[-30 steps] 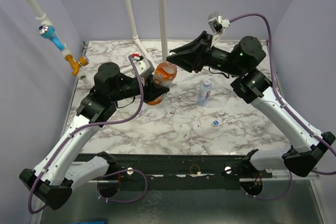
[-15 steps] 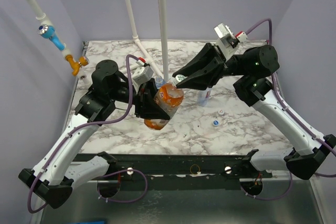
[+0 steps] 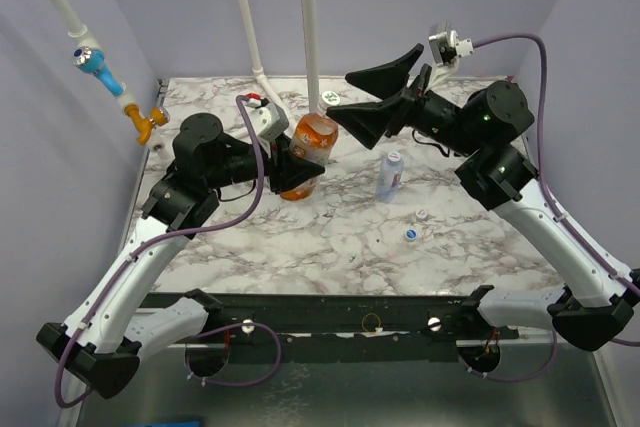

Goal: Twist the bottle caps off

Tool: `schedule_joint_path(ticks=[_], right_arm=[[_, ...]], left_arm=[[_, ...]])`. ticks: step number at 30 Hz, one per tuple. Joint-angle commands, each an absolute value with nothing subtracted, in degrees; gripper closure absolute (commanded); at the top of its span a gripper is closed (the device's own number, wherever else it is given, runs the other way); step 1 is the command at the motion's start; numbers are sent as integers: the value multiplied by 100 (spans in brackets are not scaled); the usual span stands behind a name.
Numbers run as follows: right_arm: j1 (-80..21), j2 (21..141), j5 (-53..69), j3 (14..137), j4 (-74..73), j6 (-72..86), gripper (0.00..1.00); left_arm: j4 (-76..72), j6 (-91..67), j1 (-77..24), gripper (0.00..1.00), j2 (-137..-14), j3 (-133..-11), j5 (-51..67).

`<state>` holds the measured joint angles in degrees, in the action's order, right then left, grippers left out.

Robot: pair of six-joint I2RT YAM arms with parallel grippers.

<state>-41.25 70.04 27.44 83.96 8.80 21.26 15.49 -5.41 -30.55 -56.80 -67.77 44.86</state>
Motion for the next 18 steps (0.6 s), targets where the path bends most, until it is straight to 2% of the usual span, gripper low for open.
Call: schedule_joint_path(ticks=[1,10,18], right_arm=[[-4148,7140,1636,8696,99,2024,0],[-4148,7611,1702,8958,-133,2283,1],[-4156,7811,1848,9074,299,2471,23]], left_arm=[[1490,212,-3049,100,-5620,-6552,2988],[1391,224,-3050,100,-5677,-6563,2708],[1346,58,-3050,100,-5719,-6548,2856]])
